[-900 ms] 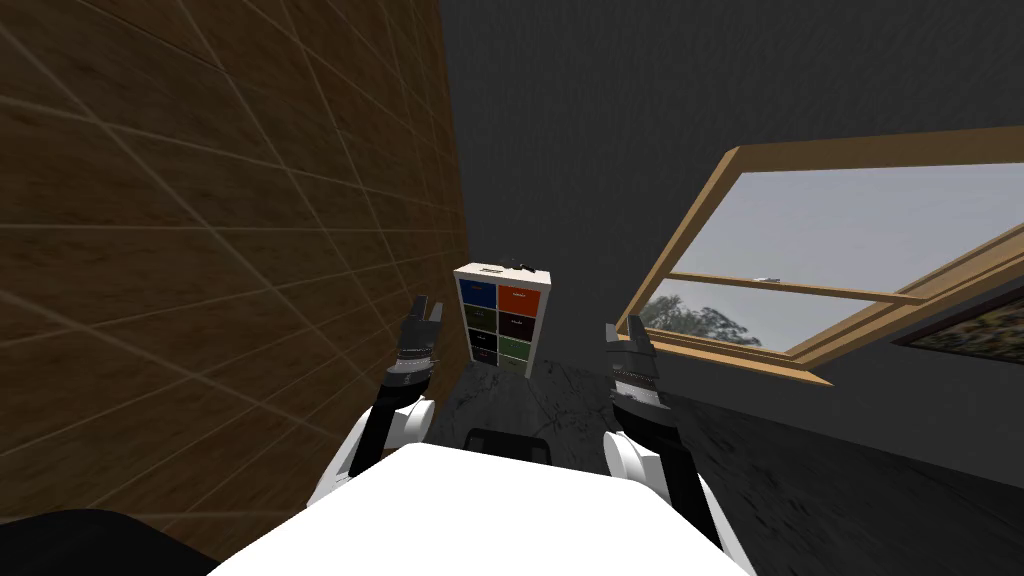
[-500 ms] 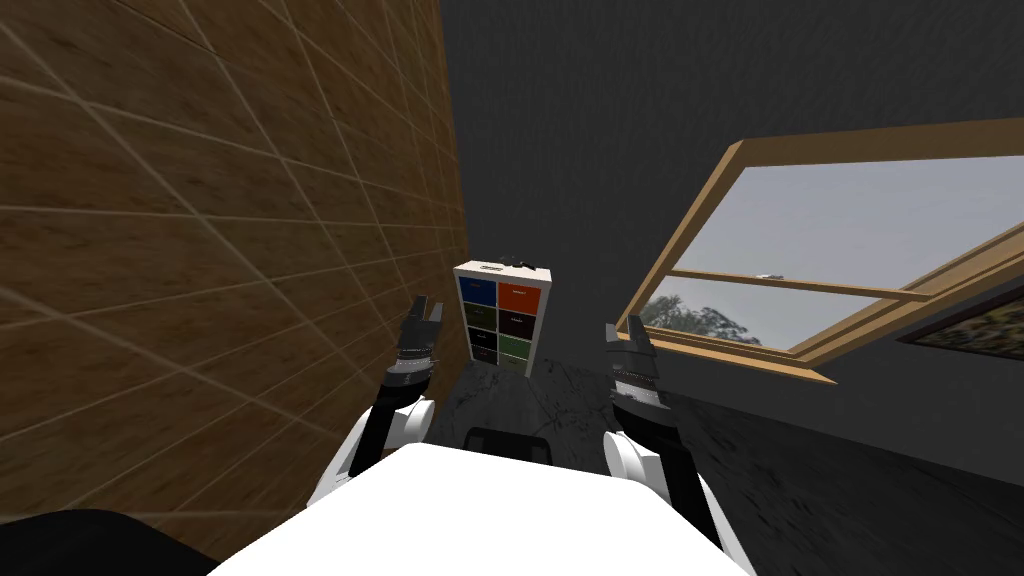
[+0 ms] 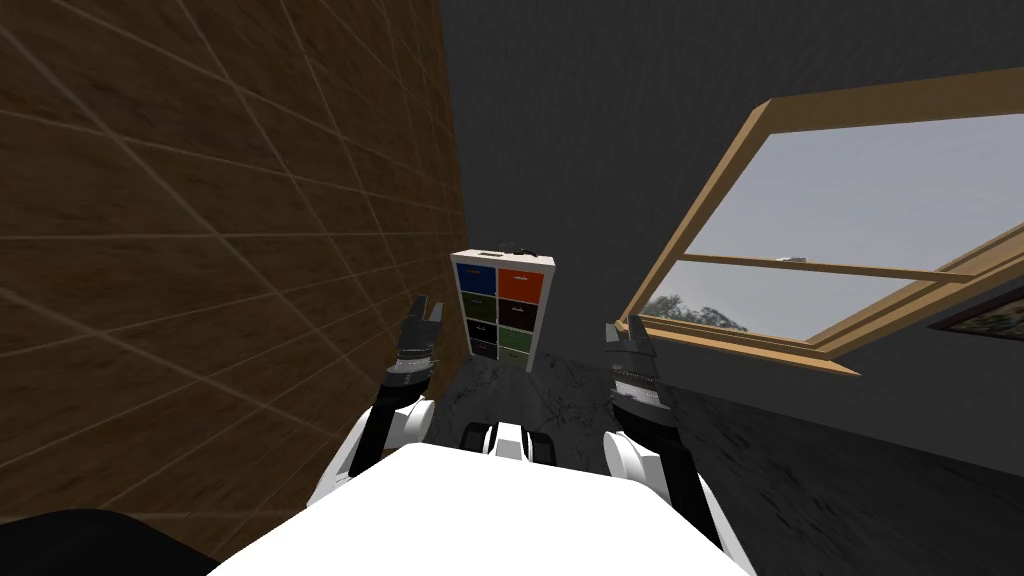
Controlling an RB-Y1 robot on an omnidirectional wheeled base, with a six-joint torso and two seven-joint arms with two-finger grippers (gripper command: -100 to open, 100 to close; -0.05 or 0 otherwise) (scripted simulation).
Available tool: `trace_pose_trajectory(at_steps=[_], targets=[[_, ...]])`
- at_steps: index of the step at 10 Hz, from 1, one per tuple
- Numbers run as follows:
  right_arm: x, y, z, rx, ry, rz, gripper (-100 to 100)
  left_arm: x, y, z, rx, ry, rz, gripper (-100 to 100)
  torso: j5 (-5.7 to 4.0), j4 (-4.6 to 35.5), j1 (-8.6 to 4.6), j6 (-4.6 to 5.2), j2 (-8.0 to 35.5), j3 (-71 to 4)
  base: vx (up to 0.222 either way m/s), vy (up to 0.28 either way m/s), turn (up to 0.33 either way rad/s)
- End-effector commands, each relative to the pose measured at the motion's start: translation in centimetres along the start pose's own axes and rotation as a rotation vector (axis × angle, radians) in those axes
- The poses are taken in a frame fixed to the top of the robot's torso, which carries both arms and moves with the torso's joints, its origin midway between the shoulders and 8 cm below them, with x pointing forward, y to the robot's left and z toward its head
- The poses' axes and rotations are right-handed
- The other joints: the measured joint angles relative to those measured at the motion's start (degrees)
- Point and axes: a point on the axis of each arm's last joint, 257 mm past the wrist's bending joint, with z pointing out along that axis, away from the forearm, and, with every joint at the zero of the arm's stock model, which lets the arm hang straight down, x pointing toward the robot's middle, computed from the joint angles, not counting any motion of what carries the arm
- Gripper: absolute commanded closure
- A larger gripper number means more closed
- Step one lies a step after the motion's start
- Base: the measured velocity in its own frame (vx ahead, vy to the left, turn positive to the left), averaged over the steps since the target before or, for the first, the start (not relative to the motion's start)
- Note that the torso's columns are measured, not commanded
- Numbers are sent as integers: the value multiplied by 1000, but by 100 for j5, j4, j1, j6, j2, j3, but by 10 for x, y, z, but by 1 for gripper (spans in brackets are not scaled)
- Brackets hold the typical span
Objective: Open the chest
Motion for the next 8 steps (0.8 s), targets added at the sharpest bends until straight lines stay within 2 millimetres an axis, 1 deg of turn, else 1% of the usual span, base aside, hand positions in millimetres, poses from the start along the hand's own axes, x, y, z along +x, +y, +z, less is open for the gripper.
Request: trace_pose_trajectory(at_steps=[1,2,3,8], targets=[[0,0,0,0,0,0,0,3,1,0,-7,26,10,-100,0,423,0,0,423,-846,20,-11,-11],[0,0,0,1,0,0,0,5,2,1,-13,45,17,-100,0,611,-2,0,612,-1243,37,-24,-19],[0,0,0,1,0,0,0,8,4,1,-22,63,25,-100,-1,666,-5,0,661,-1358,43,-35,-20],[0,0,0,1,0,0,0,16,15,5,-83,126,60,-100,-1,691,-4,0,689,-1385,73,-54,-29]])
